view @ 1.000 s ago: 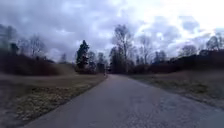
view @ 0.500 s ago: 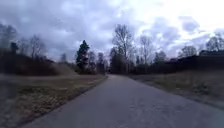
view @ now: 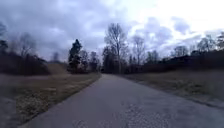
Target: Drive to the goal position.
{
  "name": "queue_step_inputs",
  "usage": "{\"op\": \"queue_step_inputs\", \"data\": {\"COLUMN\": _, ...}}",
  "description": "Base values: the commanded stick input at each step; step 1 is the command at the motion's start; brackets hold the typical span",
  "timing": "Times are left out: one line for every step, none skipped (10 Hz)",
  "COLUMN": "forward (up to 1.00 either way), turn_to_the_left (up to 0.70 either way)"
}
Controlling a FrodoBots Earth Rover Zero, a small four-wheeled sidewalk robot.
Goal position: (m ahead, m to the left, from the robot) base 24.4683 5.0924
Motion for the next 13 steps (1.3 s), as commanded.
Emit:
{"op": "queue_step_inputs", "data": {"forward": 0.5, "turn_to_the_left": 0.0}}
{"op": "queue_step_inputs", "data": {"forward": 0.5, "turn_to_the_left": 0.0}}
{"op": "queue_step_inputs", "data": {"forward": 0.5, "turn_to_the_left": 0.0}}
{"op": "queue_step_inputs", "data": {"forward": 0.5, "turn_to_the_left": 0.0}}
{"op": "queue_step_inputs", "data": {"forward": 0.5, "turn_to_the_left": 0.0}}
{"op": "queue_step_inputs", "data": {"forward": 0.5, "turn_to_the_left": 0.0}}
{"op": "queue_step_inputs", "data": {"forward": 0.5, "turn_to_the_left": 0.0}}
{"op": "queue_step_inputs", "data": {"forward": 0.5, "turn_to_the_left": 0.0}}
{"op": "queue_step_inputs", "data": {"forward": 0.5, "turn_to_the_left": 0.0}}
{"op": "queue_step_inputs", "data": {"forward": 0.5, "turn_to_the_left": 0.0}}
{"op": "queue_step_inputs", "data": {"forward": 0.5, "turn_to_the_left": 0.0}}
{"op": "queue_step_inputs", "data": {"forward": 0.5, "turn_to_the_left": 0.0}}
{"op": "queue_step_inputs", "data": {"forward": 0.5, "turn_to_the_left": 0.0}}
